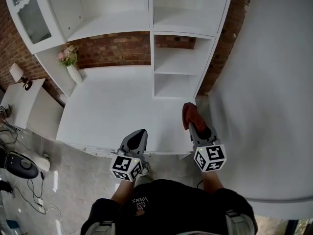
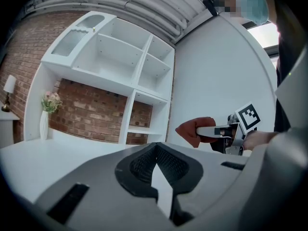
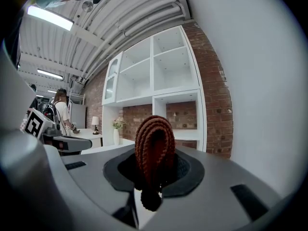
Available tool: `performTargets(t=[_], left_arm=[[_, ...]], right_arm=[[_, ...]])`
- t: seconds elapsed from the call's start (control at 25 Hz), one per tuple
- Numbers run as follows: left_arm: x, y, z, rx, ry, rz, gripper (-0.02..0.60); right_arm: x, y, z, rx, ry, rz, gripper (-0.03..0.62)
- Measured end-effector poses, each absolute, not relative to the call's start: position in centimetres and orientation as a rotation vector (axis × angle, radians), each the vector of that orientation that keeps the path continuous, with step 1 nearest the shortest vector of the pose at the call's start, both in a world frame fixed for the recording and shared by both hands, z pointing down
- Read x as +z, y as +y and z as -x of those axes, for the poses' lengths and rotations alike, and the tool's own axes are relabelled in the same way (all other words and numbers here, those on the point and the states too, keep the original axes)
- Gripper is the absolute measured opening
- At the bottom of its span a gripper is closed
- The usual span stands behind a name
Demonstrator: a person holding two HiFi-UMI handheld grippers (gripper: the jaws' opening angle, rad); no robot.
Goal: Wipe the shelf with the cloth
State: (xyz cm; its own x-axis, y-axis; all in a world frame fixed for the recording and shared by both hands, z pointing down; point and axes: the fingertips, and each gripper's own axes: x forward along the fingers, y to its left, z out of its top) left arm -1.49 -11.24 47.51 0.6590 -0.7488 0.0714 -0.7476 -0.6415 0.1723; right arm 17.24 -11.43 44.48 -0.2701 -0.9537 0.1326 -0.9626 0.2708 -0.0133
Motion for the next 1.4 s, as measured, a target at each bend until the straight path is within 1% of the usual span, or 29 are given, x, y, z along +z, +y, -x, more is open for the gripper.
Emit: performTargets(t=[0.68,1.08,1.4], left_arm=[[46.6,-24.6,7.4,0.017,-1.09,-2.772,0.008],[46.9,-27.7,7.2,0.031,-1.047,-2.778,0.008],[46.2,-29.2,6.1,-0.005,-1.193,-2.711,0.008]], right_arm=[[42.1,-29.1,-13.1,-0.018,-2.294,-1.966,0.086],[41.3,-36.4,-12.7,-0.056,-2.284,-1.926,0.086],[40.5,-42.5,-13.0,-0.065,-2.349,-1.792,0.086]])
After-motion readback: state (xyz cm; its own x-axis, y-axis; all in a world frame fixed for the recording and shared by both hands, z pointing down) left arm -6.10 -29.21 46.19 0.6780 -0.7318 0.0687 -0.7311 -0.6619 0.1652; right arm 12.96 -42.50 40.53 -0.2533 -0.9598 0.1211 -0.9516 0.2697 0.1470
